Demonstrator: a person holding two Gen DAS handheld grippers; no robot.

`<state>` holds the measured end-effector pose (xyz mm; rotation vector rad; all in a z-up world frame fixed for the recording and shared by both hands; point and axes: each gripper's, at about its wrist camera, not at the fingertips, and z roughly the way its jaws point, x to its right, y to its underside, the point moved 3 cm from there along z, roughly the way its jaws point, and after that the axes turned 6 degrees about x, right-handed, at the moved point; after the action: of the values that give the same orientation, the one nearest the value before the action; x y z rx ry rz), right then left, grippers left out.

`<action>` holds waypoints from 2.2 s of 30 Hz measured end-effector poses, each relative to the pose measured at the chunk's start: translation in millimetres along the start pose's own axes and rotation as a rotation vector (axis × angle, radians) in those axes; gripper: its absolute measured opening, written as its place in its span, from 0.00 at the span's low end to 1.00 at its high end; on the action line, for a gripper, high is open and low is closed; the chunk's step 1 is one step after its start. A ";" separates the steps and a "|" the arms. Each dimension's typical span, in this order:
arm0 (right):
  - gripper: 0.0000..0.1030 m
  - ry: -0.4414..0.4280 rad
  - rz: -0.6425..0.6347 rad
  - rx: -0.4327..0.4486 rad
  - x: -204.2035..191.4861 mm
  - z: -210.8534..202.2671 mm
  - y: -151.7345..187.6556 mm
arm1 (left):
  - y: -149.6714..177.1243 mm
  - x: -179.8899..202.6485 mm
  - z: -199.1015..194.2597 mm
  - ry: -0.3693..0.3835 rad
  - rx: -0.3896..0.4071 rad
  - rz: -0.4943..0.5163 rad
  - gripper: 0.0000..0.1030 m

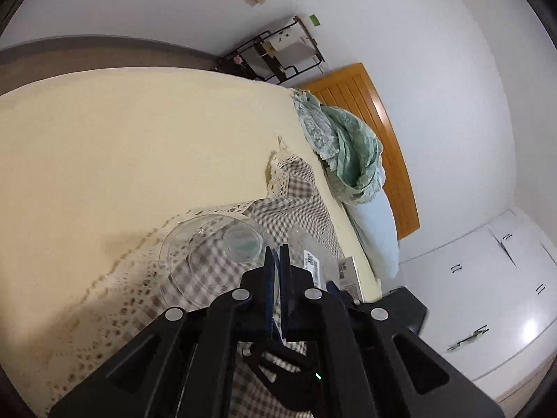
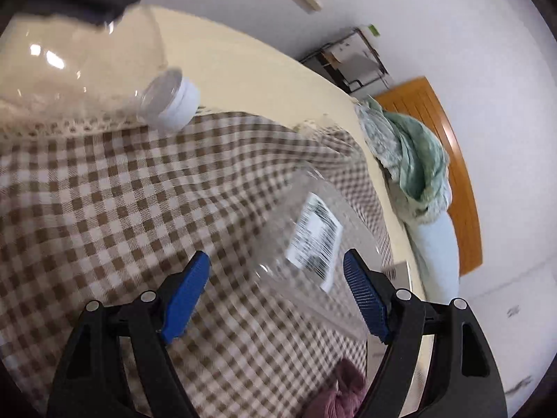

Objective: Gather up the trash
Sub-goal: 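Grasp the clear plastic bottle with the left gripper while the right grasps the barcode-labelled clear container, then carry the bottle and container to the wastebasket and open both grippers over it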

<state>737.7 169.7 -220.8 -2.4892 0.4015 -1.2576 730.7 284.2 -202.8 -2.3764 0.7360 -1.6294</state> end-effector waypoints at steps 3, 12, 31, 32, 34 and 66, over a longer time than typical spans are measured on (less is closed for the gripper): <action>0.35 0.003 0.097 -0.012 12.8 9.5 -1.2 | 1.2 1.3 1.0 -0.044 0.006 0.051 0.00; 0.09 -0.022 0.500 0.102 141.9 -86.3 24.3 | 21.3 29.8 9.1 0.011 -0.065 0.145 0.00; 0.09 0.330 1.064 -0.120 212.3 -459.5 431.0 | 284.0 263.0 -116.5 0.306 -0.329 0.737 0.00; 0.09 0.338 1.098 -0.168 195.8 -472.9 463.6 | 313.7 271.7 -126.6 0.347 -0.390 0.767 0.00; 0.09 0.336 1.179 -0.235 163.9 -487.5 515.0 | 364.1 280.8 -141.9 0.392 -0.483 0.823 0.00; 0.71 0.301 1.866 -0.523 -143.1 -490.5 829.8 | 887.2 122.5 -54.3 -0.064 -1.216 1.382 0.01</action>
<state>171.3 -605.8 -385.8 -0.9748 2.4409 -0.5446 448.5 -534.6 -437.4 -1.2643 2.9231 -0.4135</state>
